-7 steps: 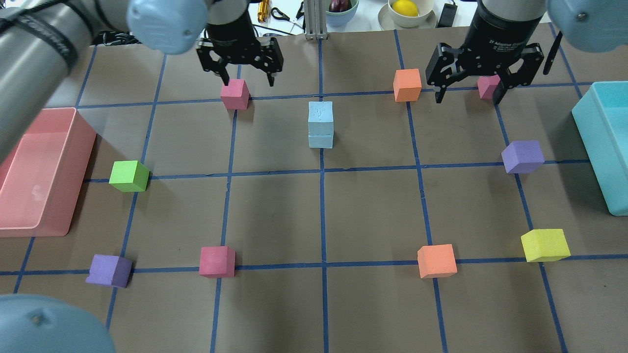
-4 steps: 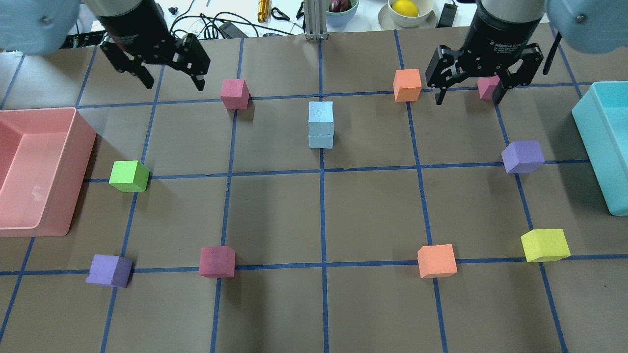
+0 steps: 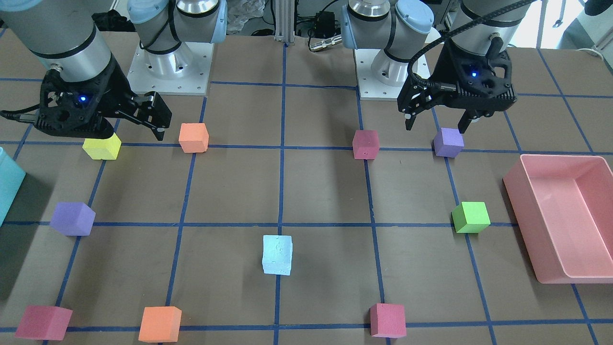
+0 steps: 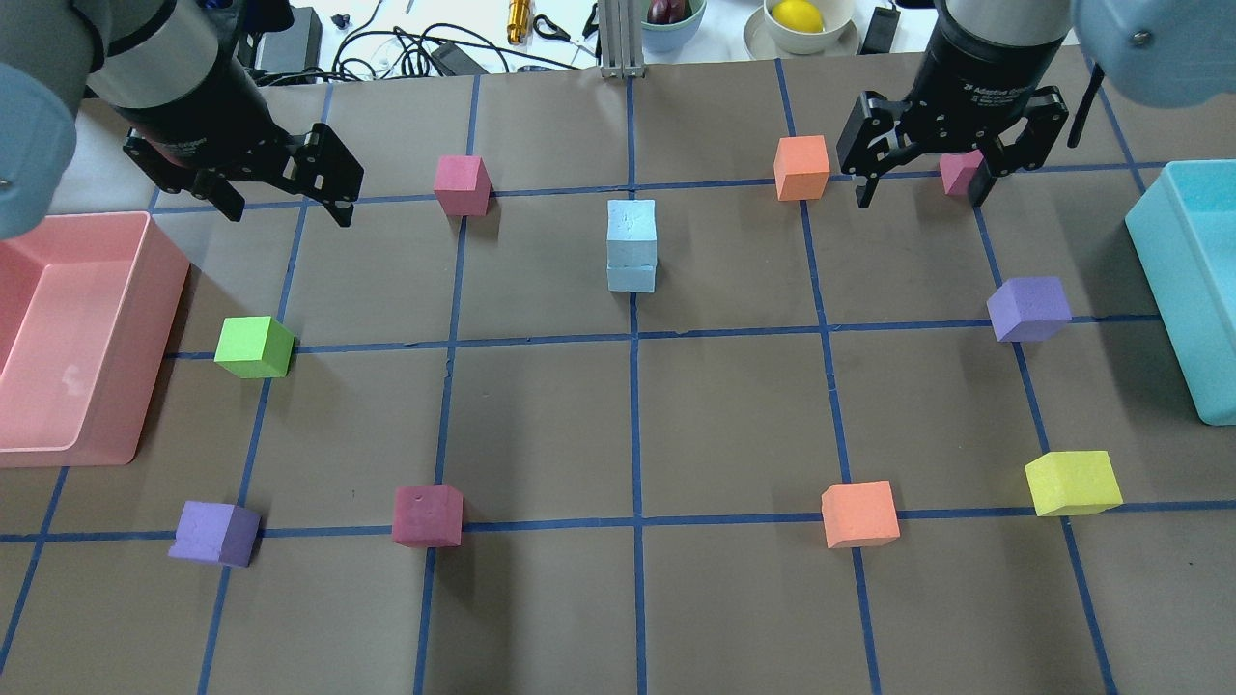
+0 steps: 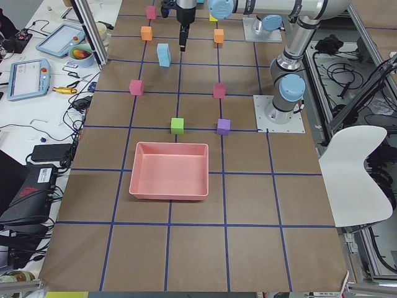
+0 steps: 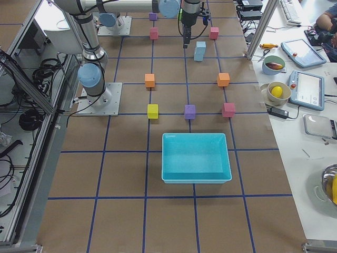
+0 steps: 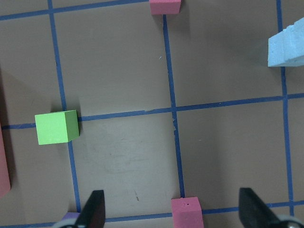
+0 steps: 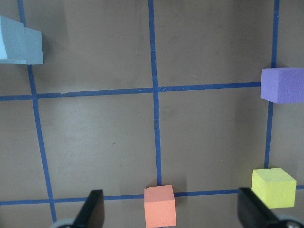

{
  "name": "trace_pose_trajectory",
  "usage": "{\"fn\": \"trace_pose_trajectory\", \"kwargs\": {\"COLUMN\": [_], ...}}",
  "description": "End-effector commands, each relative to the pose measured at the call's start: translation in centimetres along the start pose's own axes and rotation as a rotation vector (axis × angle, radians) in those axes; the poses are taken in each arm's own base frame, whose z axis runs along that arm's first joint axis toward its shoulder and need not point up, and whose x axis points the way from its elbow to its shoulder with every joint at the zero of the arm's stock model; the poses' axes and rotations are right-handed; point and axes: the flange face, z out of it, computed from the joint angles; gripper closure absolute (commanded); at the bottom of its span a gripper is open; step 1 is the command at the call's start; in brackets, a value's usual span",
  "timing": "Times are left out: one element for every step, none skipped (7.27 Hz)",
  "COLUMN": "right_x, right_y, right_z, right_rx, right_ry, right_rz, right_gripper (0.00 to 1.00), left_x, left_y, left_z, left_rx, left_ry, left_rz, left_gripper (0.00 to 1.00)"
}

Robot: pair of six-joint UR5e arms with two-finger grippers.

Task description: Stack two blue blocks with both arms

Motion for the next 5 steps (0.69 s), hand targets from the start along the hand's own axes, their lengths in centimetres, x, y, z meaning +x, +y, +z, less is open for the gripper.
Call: {"fn": "trace_pose_trajectory", "kwargs": {"right_x": [0.03, 0.0, 0.0, 0.02, 0.0], "right_y": [0.04, 0.04, 0.05, 0.05, 0.06], "right_z": [-0.05, -0.05, 0.02, 0.02, 0.1], "right_rx": [0.001, 0.001, -0.001, 0.0, -0.002], "right_ry": [0.003, 0.0, 0.0, 0.002, 0.0], "right_rz": [0.005, 0.003, 0.003, 0.005, 0.005], "right_gripper": [0.0, 0.0, 0.0, 0.0, 0.0], "left_x": [-0.02, -0.04, -0.03, -0.04, -0.12], "left_y": [-0.13, -0.09, -0.23, -0.36, -0.46], "left_z": [-0.31, -0.45, -0.21, -0.14, 0.03], "left_rx": [0.01, 0.011, 0.007, 0.007, 0.004], "left_ry": [-0.002, -0.004, -0.002, -0.002, -0.001], "left_rz": [-0.006, -0.006, -0.008, -0.015, -0.023], "left_gripper": [0.0, 0.0, 0.0, 0.0, 0.0]}}
